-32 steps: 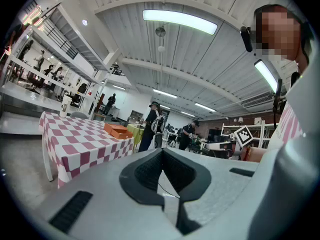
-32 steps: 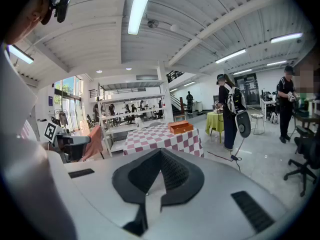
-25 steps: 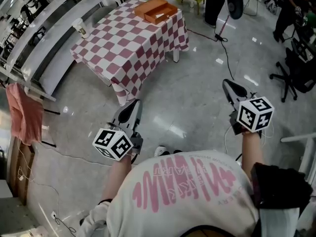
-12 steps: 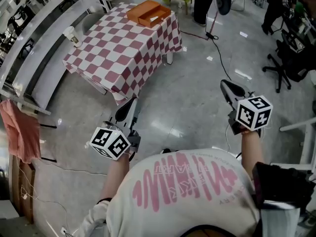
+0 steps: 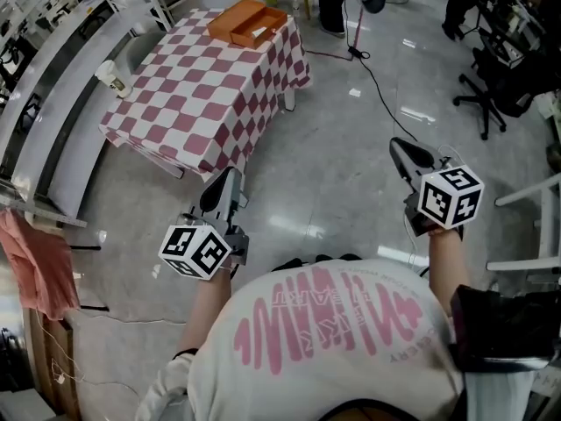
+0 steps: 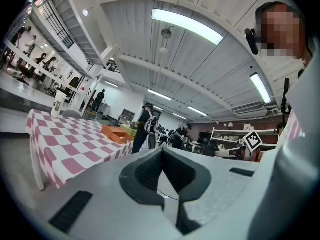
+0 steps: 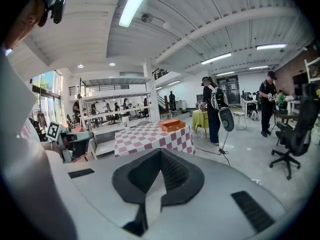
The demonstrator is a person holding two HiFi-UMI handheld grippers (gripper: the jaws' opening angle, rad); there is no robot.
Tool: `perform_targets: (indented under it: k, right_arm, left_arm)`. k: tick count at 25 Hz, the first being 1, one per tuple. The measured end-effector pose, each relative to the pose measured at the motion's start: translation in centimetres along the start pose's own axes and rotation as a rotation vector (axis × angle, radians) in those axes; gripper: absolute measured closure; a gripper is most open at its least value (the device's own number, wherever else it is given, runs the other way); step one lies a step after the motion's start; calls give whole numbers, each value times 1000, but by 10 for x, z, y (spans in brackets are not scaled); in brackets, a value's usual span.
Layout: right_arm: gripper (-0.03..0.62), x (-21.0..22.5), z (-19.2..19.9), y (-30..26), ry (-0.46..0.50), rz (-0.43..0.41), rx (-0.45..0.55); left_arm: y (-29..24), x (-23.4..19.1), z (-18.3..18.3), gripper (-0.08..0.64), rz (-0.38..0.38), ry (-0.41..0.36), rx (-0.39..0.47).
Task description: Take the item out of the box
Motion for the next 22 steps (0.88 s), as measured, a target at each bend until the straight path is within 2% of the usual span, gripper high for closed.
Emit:
perform_targets:
  k: [7, 10, 13, 17, 22]
  right_arm:
    - [588, -8, -4, -7, 14, 10, 4]
    - [588, -8, -2, -13, 13, 4, 0]
    - [588, -5, 2, -19, -3, 0, -9]
    - [588, 3, 6, -37, -39, -12, -18]
    - [588, 14, 3, -70, -30, -46, -29]
  left_arm:
    - [1, -1, -4, 554, 67, -15, -10]
    - [-1, -4, -2, 554, 77, 13, -5]
    - [-8, -5, 0, 554, 73, 37, -31]
    - [-19, -11, 2, 554, 44, 22, -58]
    - [-40, -24, 9, 553, 26, 35, -72]
Point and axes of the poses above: the fingertips, and each gripper's own axes: y backward along the fingers, x to its right, z out of its underside, the point moved 10 cm from there along y, backward along the fingers, and after that the axes turned 5 degrees about x, right-handed, at the moved point
